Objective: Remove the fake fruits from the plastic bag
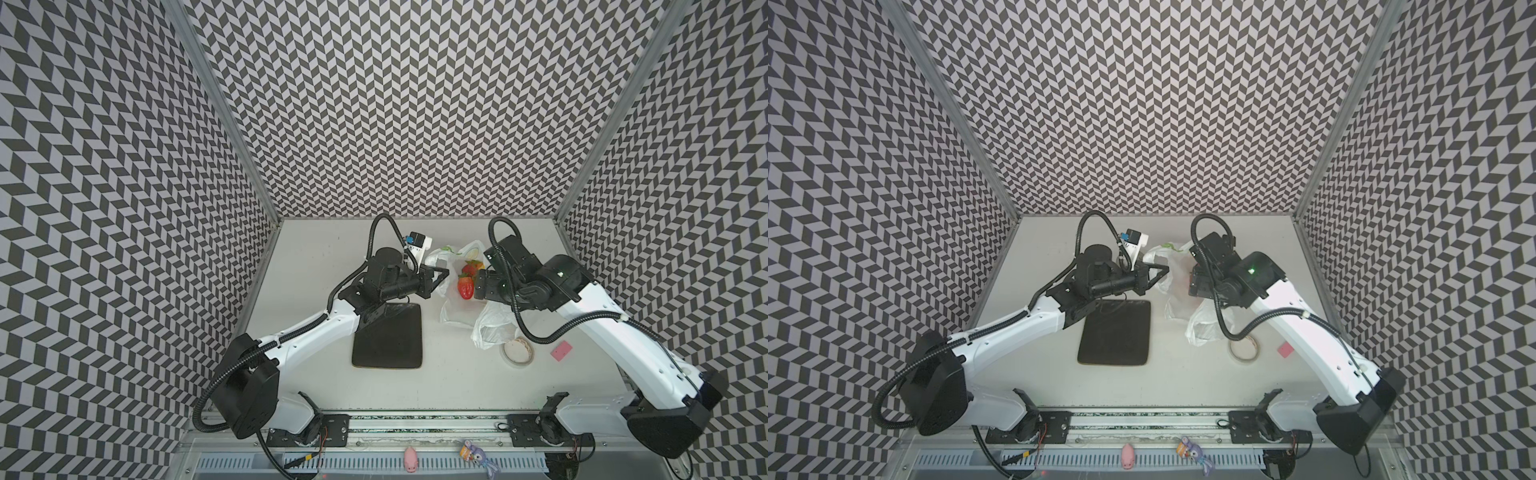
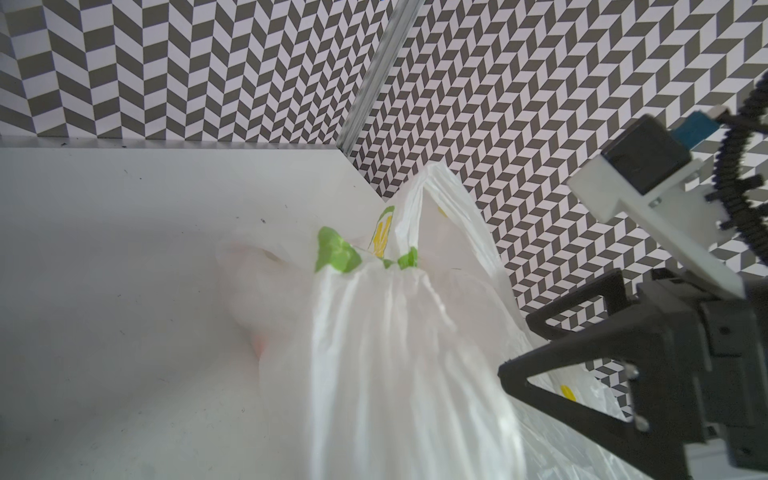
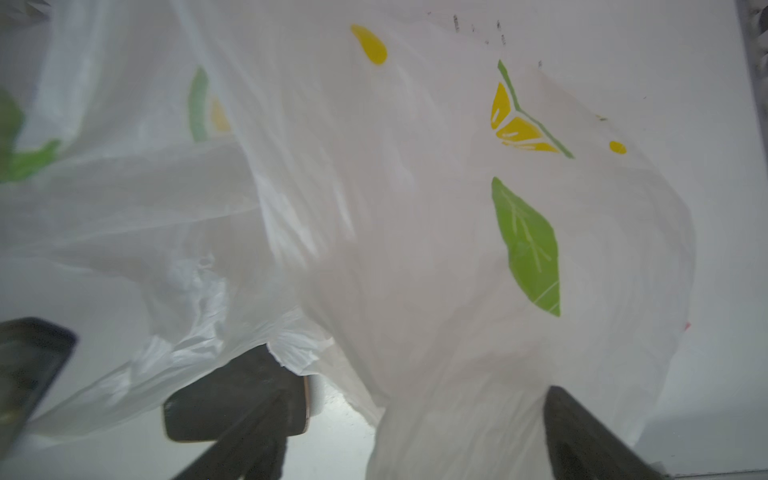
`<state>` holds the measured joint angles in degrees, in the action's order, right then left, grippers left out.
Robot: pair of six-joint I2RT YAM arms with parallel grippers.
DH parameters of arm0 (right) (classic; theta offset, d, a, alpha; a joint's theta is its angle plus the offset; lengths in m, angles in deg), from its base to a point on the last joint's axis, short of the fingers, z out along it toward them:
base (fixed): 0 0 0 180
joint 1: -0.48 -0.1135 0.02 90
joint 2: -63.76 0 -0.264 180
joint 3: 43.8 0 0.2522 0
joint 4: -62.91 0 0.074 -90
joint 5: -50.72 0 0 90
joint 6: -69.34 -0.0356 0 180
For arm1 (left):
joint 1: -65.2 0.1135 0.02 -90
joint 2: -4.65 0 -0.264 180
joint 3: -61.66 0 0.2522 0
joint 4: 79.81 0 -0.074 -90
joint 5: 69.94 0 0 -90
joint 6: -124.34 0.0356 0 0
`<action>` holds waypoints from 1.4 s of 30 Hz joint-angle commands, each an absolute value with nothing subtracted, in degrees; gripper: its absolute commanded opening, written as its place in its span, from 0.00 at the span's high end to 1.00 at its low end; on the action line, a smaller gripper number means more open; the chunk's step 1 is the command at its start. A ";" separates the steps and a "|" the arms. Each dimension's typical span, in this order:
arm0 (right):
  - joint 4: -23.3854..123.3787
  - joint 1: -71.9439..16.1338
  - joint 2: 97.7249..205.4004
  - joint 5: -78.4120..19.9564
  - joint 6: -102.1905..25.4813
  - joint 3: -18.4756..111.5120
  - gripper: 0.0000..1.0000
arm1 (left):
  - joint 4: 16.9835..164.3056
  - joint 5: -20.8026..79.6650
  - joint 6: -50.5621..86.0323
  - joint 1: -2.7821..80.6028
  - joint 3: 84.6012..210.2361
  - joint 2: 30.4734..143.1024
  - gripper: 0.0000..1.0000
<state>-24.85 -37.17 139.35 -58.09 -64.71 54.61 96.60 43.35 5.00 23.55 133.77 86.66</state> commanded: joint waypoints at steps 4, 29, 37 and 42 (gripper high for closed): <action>-22.25 -37.32 138.29 -66.55 -66.58 52.86 0.69 | 93.15 39.08 6.25 23.60 138.19 87.69 1.00; 16.43 -17.63 141.96 -48.40 -46.08 59.74 1.00 | 92.42 43.30 8.33 33.09 170.78 108.86 1.00; 6.70 -17.63 130.02 -38.58 -46.68 41.34 1.00 | 92.53 45.21 8.18 32.53 154.70 99.50 1.00; -4.47 -17.63 124.66 -38.99 -52.65 38.18 0.60 | 91.79 45.36 7.79 29.94 145.76 93.83 1.00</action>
<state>0.81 -17.72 127.57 -40.47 -49.23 38.08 91.57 44.11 7.75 31.64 148.28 97.13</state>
